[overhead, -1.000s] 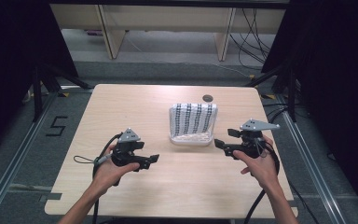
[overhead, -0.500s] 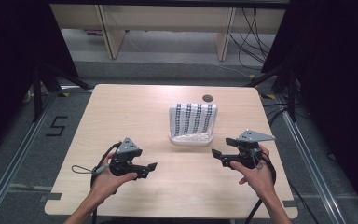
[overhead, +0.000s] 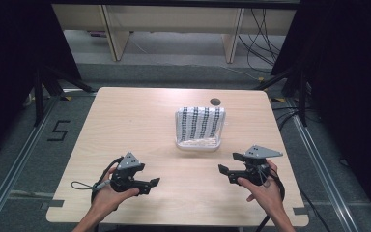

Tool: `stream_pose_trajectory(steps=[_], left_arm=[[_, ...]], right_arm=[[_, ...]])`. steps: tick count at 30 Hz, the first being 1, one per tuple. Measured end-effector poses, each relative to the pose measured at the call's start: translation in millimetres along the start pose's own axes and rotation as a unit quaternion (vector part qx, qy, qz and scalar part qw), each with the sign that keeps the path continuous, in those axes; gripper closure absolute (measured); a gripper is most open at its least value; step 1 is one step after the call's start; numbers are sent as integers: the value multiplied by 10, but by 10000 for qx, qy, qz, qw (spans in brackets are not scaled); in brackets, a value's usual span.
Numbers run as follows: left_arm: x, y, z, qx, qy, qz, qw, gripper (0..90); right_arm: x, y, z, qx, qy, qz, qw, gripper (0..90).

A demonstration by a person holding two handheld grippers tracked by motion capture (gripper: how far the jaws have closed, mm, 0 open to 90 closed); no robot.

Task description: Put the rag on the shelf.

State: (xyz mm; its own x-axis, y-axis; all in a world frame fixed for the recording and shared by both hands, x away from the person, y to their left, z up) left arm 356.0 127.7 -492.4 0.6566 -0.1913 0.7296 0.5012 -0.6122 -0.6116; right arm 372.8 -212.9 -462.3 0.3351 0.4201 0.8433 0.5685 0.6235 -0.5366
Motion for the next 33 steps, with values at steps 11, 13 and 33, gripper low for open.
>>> stream_pose_trajectory(steps=[11,13,33], left_arm=[[-148,-85,-8,16,173,-92,9998,187],[-166,-87,-28,26,57,-204,9998,183],[-349,-63,-128,83,484,12,9988,156]], right_arm=[[-196,6,156,68,-9,215,9997,249],[-238,10,161,27,-190,226,9996,240],[-471,-44,357,131,-282,341,9989,202]])
Point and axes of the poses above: each handheld gripper's, and its own axes: y roughly forward along the jaws, x roughly out of its top, z roughly to its left, the point moved 4 cm from there along y, roughly forward along the jaws, and after that the axes turned 13 degrees about -y, right-handed, at the moved point
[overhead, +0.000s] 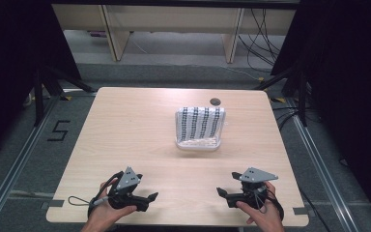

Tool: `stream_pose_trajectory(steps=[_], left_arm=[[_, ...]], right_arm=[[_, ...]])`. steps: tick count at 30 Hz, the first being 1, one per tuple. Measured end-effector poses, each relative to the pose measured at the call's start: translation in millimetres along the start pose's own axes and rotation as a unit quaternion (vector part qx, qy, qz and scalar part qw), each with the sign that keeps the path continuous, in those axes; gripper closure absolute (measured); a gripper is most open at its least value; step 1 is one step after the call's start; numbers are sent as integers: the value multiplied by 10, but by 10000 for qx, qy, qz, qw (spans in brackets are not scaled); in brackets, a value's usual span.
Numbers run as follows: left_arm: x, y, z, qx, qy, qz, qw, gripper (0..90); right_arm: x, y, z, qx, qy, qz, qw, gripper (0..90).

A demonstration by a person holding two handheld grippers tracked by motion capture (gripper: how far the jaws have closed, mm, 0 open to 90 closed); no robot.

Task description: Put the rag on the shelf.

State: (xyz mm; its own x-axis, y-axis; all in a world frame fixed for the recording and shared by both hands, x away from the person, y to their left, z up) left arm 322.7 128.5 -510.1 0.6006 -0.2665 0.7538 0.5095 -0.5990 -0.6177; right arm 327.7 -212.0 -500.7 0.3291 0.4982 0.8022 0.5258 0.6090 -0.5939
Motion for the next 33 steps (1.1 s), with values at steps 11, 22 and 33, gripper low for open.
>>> stream_pose_trajectory(steps=[11,22,33], left_arm=[[-97,-4,-43,25,10,113,9999,156],[-161,-3,-50,19,71,230,9997,156],[-181,18,-24,73,104,334,9994,156]], right_arm=[[-101,-27,52,1,-170,245,9996,197],[-153,-13,77,2,-183,381,9991,199],[-182,0,54,60,-204,441,9988,195]])
Point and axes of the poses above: each handheld gripper's, and its own axes: y roughly forward along the jaws, x roughly out of its top, z roughly to its left, the point moved 4 cm from there along y, roughly forward along the jaws, and after that the axes turned 13 degrees about -y, right-handed, at the moved point
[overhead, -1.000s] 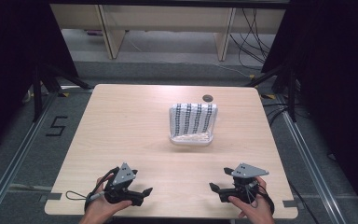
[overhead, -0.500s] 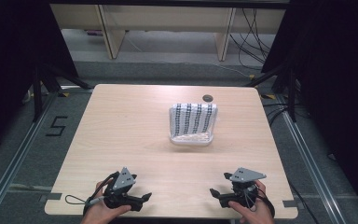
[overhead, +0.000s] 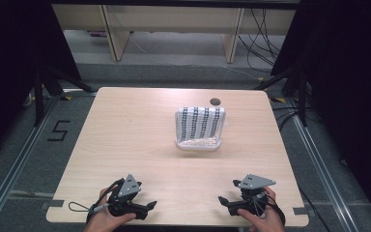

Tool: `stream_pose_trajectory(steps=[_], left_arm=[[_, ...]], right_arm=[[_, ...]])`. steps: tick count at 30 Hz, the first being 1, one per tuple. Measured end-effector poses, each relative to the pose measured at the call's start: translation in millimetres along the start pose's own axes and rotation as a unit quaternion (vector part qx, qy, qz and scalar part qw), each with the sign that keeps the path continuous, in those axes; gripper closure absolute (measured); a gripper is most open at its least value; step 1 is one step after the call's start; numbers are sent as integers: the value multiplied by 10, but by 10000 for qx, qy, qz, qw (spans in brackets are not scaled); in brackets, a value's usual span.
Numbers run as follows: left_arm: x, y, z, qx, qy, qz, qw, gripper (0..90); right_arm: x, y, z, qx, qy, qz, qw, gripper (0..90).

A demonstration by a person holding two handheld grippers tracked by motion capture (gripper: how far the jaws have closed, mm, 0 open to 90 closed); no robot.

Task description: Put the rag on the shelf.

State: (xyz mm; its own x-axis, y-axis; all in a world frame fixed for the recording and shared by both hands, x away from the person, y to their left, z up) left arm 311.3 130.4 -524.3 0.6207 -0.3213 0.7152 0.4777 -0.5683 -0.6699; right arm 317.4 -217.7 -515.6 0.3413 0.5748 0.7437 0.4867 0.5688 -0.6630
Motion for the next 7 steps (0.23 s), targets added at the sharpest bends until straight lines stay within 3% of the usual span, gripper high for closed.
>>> stream_pose_trajectory(steps=[7], left_arm=[[-3,6,1,-18,-96,-10,10000,156]], right_arm=[[-19,2,-33,4,24,14,10000,194]])
Point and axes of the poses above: each handheld gripper's, and its own axes: y roughly forward along the jaws, x roughly out of its top, z roughly to its left, the point moved 4 cm from there along y, roughly forward along the jaws, and after that the axes turned 13 degrees about -y, right-handed, at the moved point
